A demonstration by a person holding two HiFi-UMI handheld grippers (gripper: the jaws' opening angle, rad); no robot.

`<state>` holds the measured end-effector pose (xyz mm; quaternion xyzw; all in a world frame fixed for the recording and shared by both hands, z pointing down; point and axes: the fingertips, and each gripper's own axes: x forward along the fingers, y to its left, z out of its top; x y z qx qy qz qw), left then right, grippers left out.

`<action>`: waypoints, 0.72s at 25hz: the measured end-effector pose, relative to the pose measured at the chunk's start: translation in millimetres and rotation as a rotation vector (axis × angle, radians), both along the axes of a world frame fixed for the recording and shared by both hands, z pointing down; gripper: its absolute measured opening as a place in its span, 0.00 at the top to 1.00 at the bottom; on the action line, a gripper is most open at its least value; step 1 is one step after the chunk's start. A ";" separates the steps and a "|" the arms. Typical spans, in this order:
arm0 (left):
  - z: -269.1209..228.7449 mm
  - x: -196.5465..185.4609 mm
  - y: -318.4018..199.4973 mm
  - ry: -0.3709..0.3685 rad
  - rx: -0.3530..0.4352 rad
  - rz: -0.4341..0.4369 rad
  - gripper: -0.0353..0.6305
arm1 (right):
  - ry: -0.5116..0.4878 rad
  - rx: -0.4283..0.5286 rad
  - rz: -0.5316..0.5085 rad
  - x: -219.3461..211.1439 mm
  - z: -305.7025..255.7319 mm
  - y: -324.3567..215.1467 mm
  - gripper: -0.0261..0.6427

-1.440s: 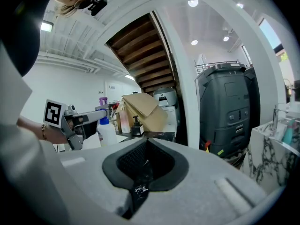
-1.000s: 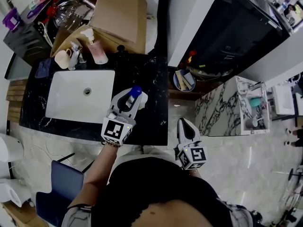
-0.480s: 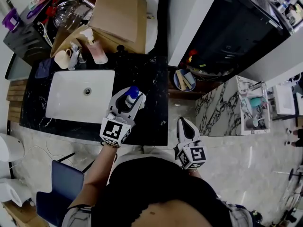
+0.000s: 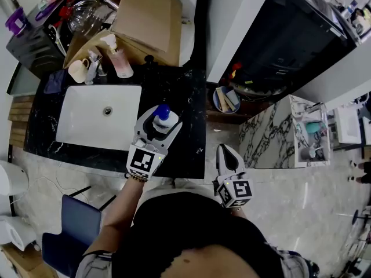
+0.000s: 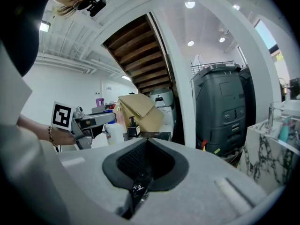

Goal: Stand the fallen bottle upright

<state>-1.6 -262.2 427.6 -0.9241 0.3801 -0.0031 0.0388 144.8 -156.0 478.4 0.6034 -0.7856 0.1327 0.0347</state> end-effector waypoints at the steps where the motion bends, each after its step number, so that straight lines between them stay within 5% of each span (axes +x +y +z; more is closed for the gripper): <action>1: 0.6 0.6 0.5 -0.007 0.001 -0.003 0.50 | 0.000 0.000 0.000 0.7 0.1 0.2 0.96; 18: 8.5 6.4 4.5 -0.104 0.002 0.007 0.37 | -0.006 0.000 -0.019 -0.4 0.3 -0.6 0.96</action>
